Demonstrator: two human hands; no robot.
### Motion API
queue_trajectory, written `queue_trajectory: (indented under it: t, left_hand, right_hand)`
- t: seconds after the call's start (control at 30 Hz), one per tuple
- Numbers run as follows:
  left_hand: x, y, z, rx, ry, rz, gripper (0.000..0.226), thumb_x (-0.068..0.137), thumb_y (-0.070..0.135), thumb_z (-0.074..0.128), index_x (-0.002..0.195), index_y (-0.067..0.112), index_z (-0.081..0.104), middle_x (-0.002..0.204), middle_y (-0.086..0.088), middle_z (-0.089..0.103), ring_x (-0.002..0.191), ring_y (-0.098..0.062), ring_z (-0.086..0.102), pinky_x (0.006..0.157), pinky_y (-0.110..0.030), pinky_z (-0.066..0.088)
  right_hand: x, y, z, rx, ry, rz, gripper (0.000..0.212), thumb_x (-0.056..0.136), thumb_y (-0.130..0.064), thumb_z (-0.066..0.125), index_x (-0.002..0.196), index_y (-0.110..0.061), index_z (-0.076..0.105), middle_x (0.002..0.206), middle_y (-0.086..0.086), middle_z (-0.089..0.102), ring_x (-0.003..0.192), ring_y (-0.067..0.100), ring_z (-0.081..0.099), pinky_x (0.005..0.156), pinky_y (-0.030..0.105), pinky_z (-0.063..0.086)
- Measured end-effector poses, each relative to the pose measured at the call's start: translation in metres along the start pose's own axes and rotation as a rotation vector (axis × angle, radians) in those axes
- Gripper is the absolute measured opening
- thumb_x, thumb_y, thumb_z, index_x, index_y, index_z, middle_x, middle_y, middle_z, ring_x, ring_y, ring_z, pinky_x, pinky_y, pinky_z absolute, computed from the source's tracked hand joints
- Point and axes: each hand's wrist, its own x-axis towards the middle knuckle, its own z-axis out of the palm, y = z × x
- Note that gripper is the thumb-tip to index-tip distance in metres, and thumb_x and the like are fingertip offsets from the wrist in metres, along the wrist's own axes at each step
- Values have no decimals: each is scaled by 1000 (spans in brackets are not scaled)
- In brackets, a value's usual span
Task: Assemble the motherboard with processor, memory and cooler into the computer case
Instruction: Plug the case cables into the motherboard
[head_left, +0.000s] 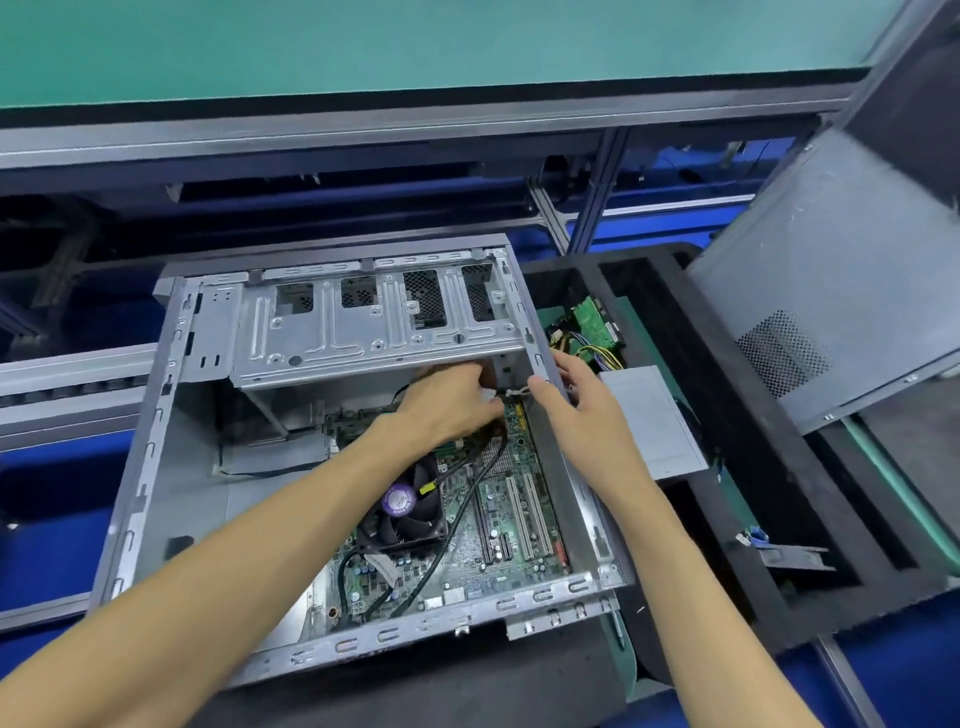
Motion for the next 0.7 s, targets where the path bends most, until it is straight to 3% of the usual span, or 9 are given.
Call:
queue_trajectory:
  t: [0.13,0.23,0.33,0.43,0.53,0.63,0.7]
  left_hand:
    - [23,5,7,-14,-198,-77,39,86,60,52,74,24,62,64,9,61,61,-9,57,50,-24,33]
    - [33,6,14,-41,-298,-29,48,89,63,47,97,22,70,87,3,70,80,-16,64,68,-29,45]
    - [33,7,17,-66,-309,19,36,92,61,46,81,32,64,80,10,64,76,-13,59,74,-30,43]
    - [28,9,17,-123,-259,106,21,93,56,45,81,43,55,76,19,59,75,-12,58,75,-31,44]
    - [26,10,15,-145,-211,177,16,97,50,47,105,40,57,95,14,64,93,-19,61,81,-29,44]
    - [19,16,5,-105,-195,183,18,102,42,44,105,33,59,113,4,64,104,-19,58,84,-22,37]
    - [17,19,2,-58,-162,190,38,105,38,40,134,21,57,121,12,57,110,-11,50,78,-13,25]
  right_hand:
    - [1,1,1,37,16,17,41,100,-36,58,141,-33,52,130,-14,60,111,-1,58,86,17,45]
    - [0,0,1,49,22,27,38,100,-37,58,138,-38,52,129,-16,60,113,0,56,83,12,43]
    - [0,0,1,57,27,32,36,100,-36,58,135,-41,51,127,-17,60,113,-4,55,77,7,41]
    - [2,0,2,62,29,31,39,100,-35,59,138,-37,51,129,-13,59,115,1,55,81,10,41]
    - [2,0,2,71,30,32,38,100,-35,60,137,-37,51,129,-13,59,112,-4,55,81,11,41]
    - [2,1,2,69,31,35,39,99,-35,60,137,-37,52,128,-13,59,111,-5,54,82,11,42]
    - [2,1,2,69,30,38,39,99,-35,60,137,-37,52,128,-12,59,112,-3,55,83,13,43]
